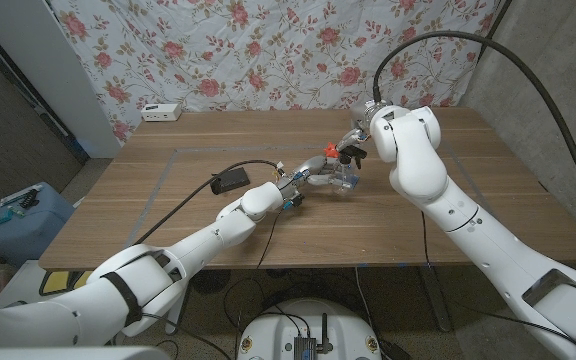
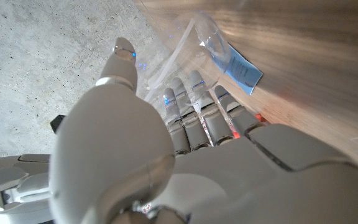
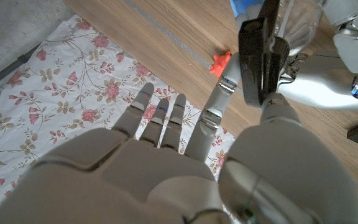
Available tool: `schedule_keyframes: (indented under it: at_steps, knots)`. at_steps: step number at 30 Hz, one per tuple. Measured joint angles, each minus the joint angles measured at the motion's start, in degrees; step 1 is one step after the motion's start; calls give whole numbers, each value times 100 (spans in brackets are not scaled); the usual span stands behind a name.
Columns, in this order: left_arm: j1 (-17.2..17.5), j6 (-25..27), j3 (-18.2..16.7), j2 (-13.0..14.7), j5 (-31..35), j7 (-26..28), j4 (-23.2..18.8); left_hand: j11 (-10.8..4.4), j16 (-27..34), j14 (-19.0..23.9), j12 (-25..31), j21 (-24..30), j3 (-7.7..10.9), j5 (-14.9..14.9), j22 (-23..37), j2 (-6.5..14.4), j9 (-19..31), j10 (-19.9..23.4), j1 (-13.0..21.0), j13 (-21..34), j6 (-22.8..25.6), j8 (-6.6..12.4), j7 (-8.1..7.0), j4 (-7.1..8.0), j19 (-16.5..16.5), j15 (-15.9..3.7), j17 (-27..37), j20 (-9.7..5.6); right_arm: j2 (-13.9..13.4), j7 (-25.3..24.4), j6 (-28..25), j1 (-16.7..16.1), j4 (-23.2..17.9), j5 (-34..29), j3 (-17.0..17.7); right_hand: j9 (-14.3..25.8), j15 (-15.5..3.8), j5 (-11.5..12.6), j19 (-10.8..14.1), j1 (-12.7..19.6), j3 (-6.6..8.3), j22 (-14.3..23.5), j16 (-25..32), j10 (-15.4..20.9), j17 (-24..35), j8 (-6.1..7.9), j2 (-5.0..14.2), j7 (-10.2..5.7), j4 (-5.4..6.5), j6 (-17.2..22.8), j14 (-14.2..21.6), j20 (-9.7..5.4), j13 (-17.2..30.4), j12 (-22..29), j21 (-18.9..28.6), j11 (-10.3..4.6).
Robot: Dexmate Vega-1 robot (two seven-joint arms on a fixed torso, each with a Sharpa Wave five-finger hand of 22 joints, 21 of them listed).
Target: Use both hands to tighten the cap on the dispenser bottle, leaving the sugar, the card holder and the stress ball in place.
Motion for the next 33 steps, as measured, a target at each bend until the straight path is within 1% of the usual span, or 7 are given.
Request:
schedule_keyframes:
  at_steps: [7, 9, 12, 16, 20, 28, 33]
  knots:
    - [7, 9, -6, 4, 0, 2, -1, -7, 0, 0, -3, 0, 24, 0, 0, 0, 0, 8, 0, -1, 0, -7, 0, -24, 0, 0, 2, 0, 69, -107, 30, -57, 55, -103, 22, 0, -13, -2, 134, 67, 88, 0, 21, 254, 0, 123, 69, 2, -40, 264, 179, -71, -28, 0, 0, -49]
    - [8, 10, -7, 4, 0, 2, -1, -7, 0, 0, -3, 0, 24, 0, 0, 0, 0, 8, 0, 0, 0, 9, 0, -24, 0, 0, 7, 0, 83, -130, 32, -68, 67, -125, 25, 5, -11, -3, 173, 98, 95, 0, 21, 355, 1, 172, 132, -2, -47, 304, 259, -112, -29, 0, 0, -71]
    - [12, 16, -9, 6, -2, 7, -1, -7, 0, 0, -3, 0, 24, 0, 0, 0, 0, 7, 0, -1, 0, 9, 0, -24, 0, 0, 8, 0, 119, -175, 32, -95, 92, -174, 30, 9, -17, -4, 214, 125, 147, 0, 25, 431, 1, 248, 173, -30, -60, 334, 349, -113, -29, 0, 0, -143]
    - [17, 28, -15, 13, -2, 20, -7, -7, 0, 0, -3, 0, 24, 0, 0, 0, 0, 7, 0, -1, 0, 9, 0, -24, 0, 0, 8, 0, 162, -220, 28, -118, 121, -226, 35, 18, -13, -5, 244, 197, 191, 0, 25, 517, -25, 321, 272, -12, -94, 356, 432, -102, -28, 0, 0, -169]
    - [30, 44, -18, 28, -2, 35, -36, -7, 1, 15, -3, 0, 24, 0, 0, 0, 0, 7, 0, -1, 0, 8, 0, -24, 0, -13, 8, 0, 227, -269, -16, -155, 160, -312, 39, 35, -30, -63, 297, 279, 231, 0, 25, 635, -26, 439, 387, -32, -134, 377, 519, -110, -28, 0, 0, -119]
    - [52, 69, -23, 53, 6, 55, -96, -5, 1, 25, -3, 0, 24, -1, 0, 0, 0, 6, 0, -1, 0, 5, 0, -24, 0, -22, 8, 0, 364, -326, -127, -222, 214, -477, 47, 43, -19, -127, 336, 326, 254, 0, 25, 733, -53, 577, 432, -40, -157, 384, 632, -71, -28, 0, 0, -101]
    - [70, 88, -27, 74, 20, 71, -143, 4, 1, 25, -3, 0, 24, -1, 0, 0, 0, -4, 0, -1, 0, -10, 0, -24, 0, -22, 8, 0, 471, -351, -199, -286, 243, -591, 55, 43, -39, -150, 357, 409, 303, 0, 25, 816, -53, 686, 515, -9, -206, 415, 715, -50, -55, 0, 0, -101]
